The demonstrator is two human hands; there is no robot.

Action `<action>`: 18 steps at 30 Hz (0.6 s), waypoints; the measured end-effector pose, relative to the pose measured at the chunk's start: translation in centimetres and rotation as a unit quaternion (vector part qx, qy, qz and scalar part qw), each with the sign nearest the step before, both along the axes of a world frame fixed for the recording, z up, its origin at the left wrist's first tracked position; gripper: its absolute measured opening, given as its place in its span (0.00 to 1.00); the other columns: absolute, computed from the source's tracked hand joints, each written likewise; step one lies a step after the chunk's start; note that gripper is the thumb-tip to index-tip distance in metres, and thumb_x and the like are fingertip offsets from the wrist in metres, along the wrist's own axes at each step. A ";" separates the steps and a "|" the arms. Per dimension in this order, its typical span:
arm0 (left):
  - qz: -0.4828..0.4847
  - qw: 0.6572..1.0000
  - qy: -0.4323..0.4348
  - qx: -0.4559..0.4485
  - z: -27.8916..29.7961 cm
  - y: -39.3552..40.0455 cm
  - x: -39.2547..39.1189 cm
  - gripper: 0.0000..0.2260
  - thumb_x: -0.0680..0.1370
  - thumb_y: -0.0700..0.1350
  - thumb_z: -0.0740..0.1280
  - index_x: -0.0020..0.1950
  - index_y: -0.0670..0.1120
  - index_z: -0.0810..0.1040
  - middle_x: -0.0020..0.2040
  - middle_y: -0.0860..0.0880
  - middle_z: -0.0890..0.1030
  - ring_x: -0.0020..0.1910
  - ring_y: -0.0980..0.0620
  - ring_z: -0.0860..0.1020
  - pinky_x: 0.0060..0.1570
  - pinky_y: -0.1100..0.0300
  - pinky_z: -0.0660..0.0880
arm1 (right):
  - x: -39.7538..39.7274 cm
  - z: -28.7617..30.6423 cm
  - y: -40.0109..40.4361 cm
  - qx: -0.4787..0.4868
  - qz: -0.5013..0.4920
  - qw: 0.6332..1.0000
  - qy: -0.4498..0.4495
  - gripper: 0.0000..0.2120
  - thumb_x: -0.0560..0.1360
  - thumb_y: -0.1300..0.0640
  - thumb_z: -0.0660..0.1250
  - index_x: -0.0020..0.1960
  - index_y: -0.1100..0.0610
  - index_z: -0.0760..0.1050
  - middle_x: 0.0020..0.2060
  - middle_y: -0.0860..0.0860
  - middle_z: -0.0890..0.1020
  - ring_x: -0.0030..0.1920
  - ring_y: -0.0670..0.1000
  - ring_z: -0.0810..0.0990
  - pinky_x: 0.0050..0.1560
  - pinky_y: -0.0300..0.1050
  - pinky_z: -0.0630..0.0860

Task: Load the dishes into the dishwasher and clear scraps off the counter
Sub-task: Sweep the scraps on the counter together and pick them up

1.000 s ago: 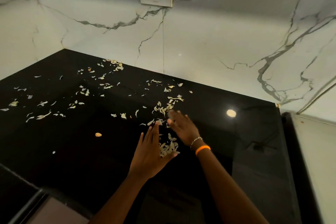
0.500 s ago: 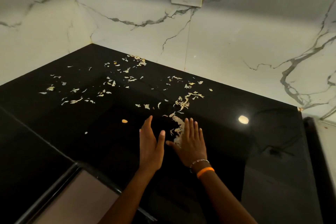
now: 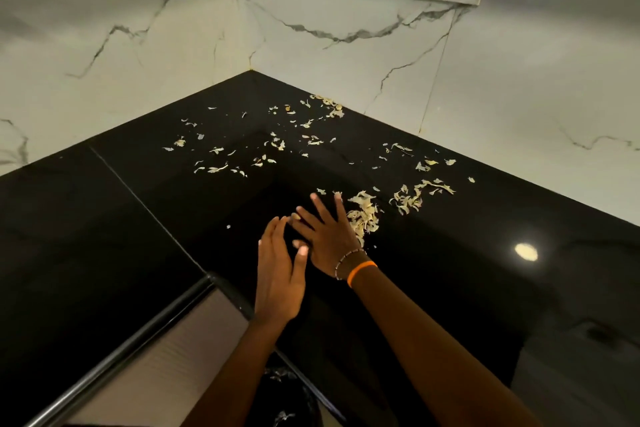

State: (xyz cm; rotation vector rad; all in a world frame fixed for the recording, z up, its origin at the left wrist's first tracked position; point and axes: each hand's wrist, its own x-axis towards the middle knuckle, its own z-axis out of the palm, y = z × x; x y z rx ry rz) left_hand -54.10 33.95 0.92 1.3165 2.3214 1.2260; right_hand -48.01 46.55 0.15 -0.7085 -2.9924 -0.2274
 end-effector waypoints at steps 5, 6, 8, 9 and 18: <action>0.009 1.000 -0.019 -0.005 0.2 0.0 0.2 0.27 0.79 0.54 0.57 0.75 0.47 0.54 0.74 0.47 0.59 0.74 0.49 0.58 0.72 0.44 0.58 | 4.0 -0.1 3.0 0.017 -0.191 0.980 -0.047 0.33 0.75 0.40 0.38 0.68 0.53 0.69 0.68 0.51 0.72 0.74 0.59 0.58 0.68 0.66 0.34; 0.005 1.000 -0.018 -0.015 0.2 0.1 0.4 0.27 0.79 0.54 0.58 0.75 0.47 0.54 0.74 0.47 0.59 0.74 0.49 0.57 0.73 0.45 0.57 | 5.1 -0.1 3.4 0.027 -0.197 0.979 -0.042 0.32 0.75 0.39 0.40 0.67 0.53 0.71 0.68 0.52 0.72 0.74 0.60 0.59 0.68 0.66 0.37; -0.008 0.999 -0.007 -0.050 0.2 0.5 0.7 0.30 0.78 0.55 0.59 0.76 0.47 0.53 0.75 0.47 0.58 0.75 0.50 0.55 0.75 0.47 0.54 | 7.1 0.3 3.9 0.032 -0.208 0.978 -0.011 0.30 0.75 0.40 0.45 0.63 0.53 0.74 0.66 0.52 0.74 0.72 0.60 0.63 0.68 0.68 0.45; -0.016 0.998 0.001 -0.067 0.1 0.7 0.8 0.32 0.77 0.56 0.60 0.76 0.48 0.52 0.76 0.47 0.57 0.76 0.50 0.54 0.75 0.49 0.52 | 8.0 0.5 4.2 0.026 -0.218 0.975 0.027 0.29 0.75 0.40 0.47 0.63 0.53 0.74 0.66 0.52 0.74 0.71 0.61 0.64 0.69 0.69 0.48; -0.092 0.968 0.132 -0.194 -1.0 2.6 2.0 0.45 0.71 0.69 0.60 0.77 0.47 0.43 0.78 0.48 0.47 0.77 0.50 0.44 0.74 0.53 0.42 | 9.8 -0.1 5.1 -0.207 -0.456 0.848 0.170 0.34 0.79 0.39 0.43 0.76 0.59 0.46 0.76 0.57 0.49 0.76 0.56 0.44 0.75 0.54 0.42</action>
